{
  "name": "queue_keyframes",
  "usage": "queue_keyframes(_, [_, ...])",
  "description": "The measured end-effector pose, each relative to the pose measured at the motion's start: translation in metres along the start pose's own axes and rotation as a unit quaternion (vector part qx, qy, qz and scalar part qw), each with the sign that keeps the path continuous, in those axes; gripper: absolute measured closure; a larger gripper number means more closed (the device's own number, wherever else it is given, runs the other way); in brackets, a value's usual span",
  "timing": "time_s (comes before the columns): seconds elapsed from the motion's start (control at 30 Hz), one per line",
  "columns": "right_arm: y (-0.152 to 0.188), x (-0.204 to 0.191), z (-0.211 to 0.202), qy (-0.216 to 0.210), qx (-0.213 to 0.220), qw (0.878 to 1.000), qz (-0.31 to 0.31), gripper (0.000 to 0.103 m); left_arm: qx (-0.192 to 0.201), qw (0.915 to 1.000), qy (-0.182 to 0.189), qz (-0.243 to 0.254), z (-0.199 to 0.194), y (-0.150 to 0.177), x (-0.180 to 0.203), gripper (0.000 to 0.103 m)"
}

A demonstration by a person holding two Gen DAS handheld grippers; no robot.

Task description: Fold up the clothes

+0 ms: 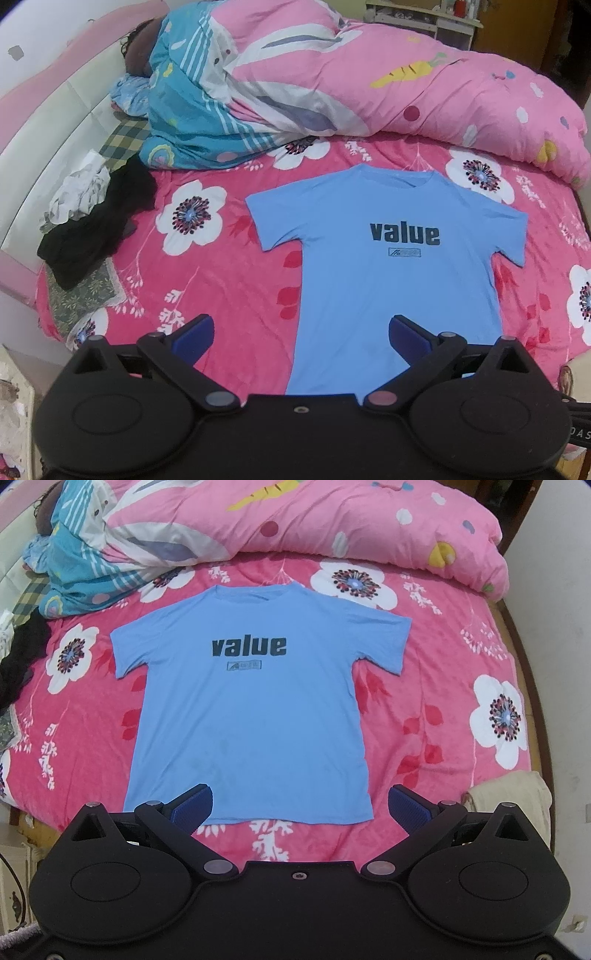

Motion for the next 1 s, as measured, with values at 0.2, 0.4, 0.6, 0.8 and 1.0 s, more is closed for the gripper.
queue_keyframes(0.2, [-0.002,0.014,0.006,-0.012,-0.004,1.0,-0.005,0.0,-0.007,1.0,-0.004,-0.001,0.003,0.009,0.02,0.002])
queue_keyframes(0.4, [-0.008,0.032,0.016,-0.027,-0.005,0.999,-0.023,0.0,-0.018,0.9997,-0.002,-0.016,0.007,0.022,0.038,0.002])
queue_keyframes(0.6, [-0.017,0.042,0.029,-0.035,-0.01,0.998,-0.047,0.0,-0.035,0.9981,-0.012,-0.048,0.02,0.034,0.036,0.002])
queue_keyframes(0.8, [-0.038,0.04,0.044,-0.038,-0.01,0.998,-0.045,0.0,-0.061,0.9954,0.006,-0.074,0.05,0.035,0.018,0.002])
queue_keyframes(1.0, [-0.061,0.028,0.056,-0.028,-0.009,1.0,0.0,0.0,-0.037,0.9953,0.024,-0.086,0.087,0.01,-0.014,0.002])
Point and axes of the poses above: each gripper's, at about its wrist camera, not at the fingertips, and z roughly the way its jaws point, x to its right, y to its underside, the point moved 9 cm from there along z, roughly the way its jaws point, and after that the axes turned 1 degree about -x, right-handed, at the moved point
